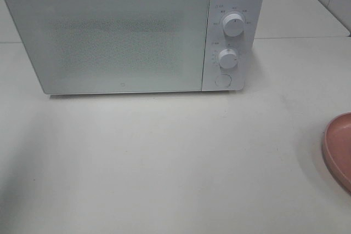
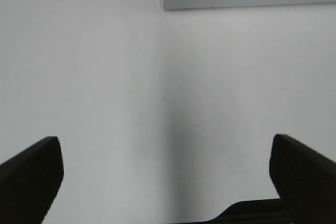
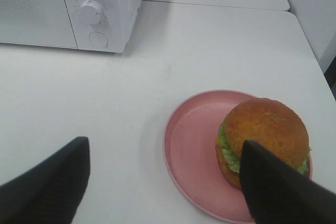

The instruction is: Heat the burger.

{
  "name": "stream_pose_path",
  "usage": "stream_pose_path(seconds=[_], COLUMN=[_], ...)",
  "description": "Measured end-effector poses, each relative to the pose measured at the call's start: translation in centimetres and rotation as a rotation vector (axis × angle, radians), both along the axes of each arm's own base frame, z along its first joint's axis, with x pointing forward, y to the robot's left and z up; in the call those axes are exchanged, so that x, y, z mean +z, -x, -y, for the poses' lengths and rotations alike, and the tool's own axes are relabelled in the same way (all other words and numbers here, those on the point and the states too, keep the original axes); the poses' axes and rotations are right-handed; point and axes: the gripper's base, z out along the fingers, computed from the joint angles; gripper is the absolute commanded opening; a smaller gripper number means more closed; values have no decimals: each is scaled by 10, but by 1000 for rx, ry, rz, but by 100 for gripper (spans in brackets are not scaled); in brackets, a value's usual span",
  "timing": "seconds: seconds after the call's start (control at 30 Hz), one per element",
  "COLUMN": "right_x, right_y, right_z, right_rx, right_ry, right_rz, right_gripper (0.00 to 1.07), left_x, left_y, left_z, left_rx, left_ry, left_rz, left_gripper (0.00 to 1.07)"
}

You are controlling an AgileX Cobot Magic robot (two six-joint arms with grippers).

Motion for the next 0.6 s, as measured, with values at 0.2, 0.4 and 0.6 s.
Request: stream_pose_path(seconds=[0.2,0.4,0.6], right_x=[0,0,0], right_y=[0,0,0], right_z=[0,0,0], right_rx=[0,0,0], right_ry=[0,0,0], right_rz=[0,0,0], right_gripper=[76,76,76], left_x=[-22,-67,-110], left_y=[44,81,100], left_z=[-6,-11,-14], left_rx=[-13,-33,-43], left_ry=[-7,-18,-17], left_rz=[22,4,69], left_gripper=[101,101,101])
